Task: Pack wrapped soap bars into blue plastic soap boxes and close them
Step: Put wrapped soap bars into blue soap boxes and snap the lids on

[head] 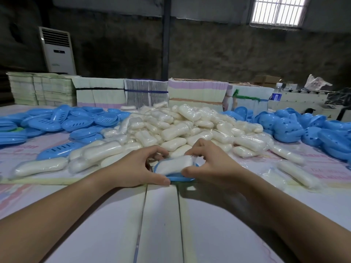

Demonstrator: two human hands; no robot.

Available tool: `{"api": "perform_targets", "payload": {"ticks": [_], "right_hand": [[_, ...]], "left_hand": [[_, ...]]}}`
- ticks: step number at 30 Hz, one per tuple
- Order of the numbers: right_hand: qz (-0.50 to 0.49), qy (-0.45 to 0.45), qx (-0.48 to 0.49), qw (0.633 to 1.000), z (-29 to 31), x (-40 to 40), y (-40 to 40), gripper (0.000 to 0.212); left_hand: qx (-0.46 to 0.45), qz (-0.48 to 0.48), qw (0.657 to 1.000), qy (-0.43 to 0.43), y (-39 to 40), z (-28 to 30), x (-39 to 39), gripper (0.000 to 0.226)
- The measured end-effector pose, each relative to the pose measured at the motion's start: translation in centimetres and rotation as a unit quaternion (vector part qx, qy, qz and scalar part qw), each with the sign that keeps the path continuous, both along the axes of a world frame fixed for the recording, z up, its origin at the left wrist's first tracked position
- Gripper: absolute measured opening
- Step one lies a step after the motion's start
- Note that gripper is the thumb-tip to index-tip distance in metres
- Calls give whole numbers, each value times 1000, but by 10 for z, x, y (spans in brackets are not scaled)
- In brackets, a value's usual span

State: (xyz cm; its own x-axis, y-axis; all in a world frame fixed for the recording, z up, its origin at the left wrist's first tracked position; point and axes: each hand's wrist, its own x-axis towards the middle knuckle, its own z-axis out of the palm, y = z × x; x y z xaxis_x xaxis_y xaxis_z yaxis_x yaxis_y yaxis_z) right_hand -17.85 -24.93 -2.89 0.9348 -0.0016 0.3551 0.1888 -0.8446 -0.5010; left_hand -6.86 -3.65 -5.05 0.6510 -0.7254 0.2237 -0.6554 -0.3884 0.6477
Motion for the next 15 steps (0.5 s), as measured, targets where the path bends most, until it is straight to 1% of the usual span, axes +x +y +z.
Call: {"api": "perform_targets", "payload": {"ticks": [3,7,10,15], "right_hand": [[-3,3,-6,1000,-3,3,-2,19],[7,59,-12,998,3,0,-10,29],[-6,54,-25,998,13,-7,-21,34],[-24,50,-25,998,12,-11,-26,19]], "left_hand": [[-3,-3,1000,0,0,-1,1,57],[4,-4,1000,-5,0,0,1,48],[9,-6,1000,-8,1,1,2,47],[10,-7,1000,-8,0,1,1,46]]}}
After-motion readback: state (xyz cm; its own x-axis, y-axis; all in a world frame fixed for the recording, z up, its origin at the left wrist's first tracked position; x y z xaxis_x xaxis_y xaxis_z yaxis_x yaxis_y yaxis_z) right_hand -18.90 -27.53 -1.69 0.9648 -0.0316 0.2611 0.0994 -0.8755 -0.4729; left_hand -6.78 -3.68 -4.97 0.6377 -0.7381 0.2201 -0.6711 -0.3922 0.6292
